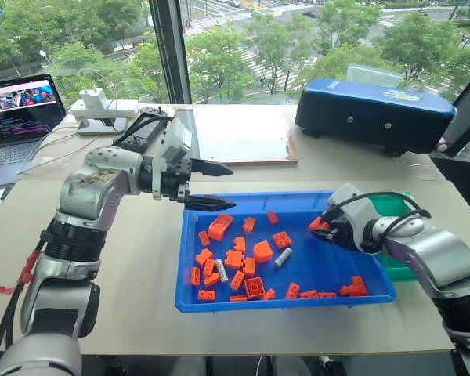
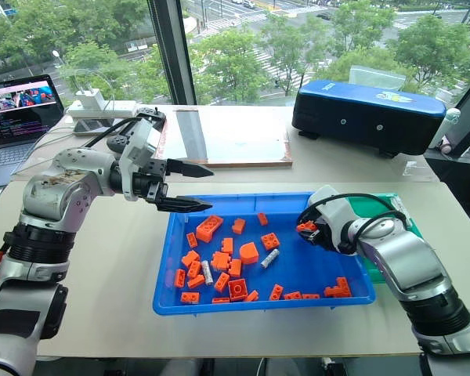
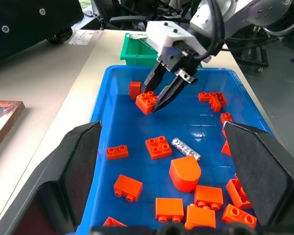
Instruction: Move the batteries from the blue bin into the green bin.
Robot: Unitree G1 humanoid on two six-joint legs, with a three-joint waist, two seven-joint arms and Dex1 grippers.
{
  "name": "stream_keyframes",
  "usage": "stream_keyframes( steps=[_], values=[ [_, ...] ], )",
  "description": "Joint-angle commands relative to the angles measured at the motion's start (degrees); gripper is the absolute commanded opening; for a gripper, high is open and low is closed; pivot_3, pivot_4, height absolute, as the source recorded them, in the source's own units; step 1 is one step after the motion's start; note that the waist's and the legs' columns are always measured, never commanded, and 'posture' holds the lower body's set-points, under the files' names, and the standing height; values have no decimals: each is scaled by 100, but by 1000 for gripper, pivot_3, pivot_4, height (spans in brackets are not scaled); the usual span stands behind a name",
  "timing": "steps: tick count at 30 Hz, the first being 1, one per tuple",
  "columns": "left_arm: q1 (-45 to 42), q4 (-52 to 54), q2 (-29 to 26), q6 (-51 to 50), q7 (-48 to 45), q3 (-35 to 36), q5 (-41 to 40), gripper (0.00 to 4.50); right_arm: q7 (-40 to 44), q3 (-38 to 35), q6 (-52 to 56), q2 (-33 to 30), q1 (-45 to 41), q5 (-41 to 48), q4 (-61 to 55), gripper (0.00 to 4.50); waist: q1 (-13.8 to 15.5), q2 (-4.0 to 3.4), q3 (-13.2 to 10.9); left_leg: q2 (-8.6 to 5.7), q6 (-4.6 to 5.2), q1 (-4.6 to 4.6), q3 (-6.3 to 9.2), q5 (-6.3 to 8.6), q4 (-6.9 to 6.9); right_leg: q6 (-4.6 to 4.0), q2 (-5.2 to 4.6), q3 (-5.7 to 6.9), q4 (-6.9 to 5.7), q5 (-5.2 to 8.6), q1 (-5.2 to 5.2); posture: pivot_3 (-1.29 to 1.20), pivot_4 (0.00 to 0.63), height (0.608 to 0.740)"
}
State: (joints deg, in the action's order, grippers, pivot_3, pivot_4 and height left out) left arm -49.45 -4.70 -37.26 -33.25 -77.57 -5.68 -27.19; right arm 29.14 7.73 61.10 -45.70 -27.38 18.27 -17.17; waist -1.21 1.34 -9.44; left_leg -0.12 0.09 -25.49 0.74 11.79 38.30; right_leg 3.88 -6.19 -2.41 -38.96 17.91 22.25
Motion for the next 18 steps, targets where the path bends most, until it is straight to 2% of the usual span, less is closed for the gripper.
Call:
stream_keyframes(
  steps=[1,4,6,10,13,18],
  values=[
    [-14,127,-37,97,9,104,-42,4266,-144,-317,-680,-79,-185,-371,89,2921,0,0,0,0,0,0,0,0,0,0,0,0,0,0,0,0,150,740],
    [19,131,-22,128,40,98,-22,4266,-25,-506,-623,-65,-184,-269,-75,4018,2,0,0,0,0,0,1,0,0,0,0,1,0,0,0,0,150,740],
    [32,148,-4,133,58,83,-26,4266,262,-553,-251,-137,-115,25,-420,4468,8,0,0,0,0,0,2,0,0,0,0,2,0,0,-1,0,150,740],
    [29,103,16,186,46,49,-3,4266,691,-517,745,-124,-25,783,-1163,4468,11,0,0,1,0,-1,3,0,0,0,0,2,-1,0,-4,0,150,740],
    [5,0,32,290,45,16,84,4266,756,-510,1169,154,24,1223,-1515,4468,9,0,0,1,0,0,5,0,0,0,0,3,0,0,-4,0,150,740],
    [4,-4,31,332,17,-8,97,4266,409,-250,1521,533,152,1282,-1712,4468,11,0,0,0,0,0,7,0,0,0,0,4,-2,0,-4,0,150,740]
  ],
)
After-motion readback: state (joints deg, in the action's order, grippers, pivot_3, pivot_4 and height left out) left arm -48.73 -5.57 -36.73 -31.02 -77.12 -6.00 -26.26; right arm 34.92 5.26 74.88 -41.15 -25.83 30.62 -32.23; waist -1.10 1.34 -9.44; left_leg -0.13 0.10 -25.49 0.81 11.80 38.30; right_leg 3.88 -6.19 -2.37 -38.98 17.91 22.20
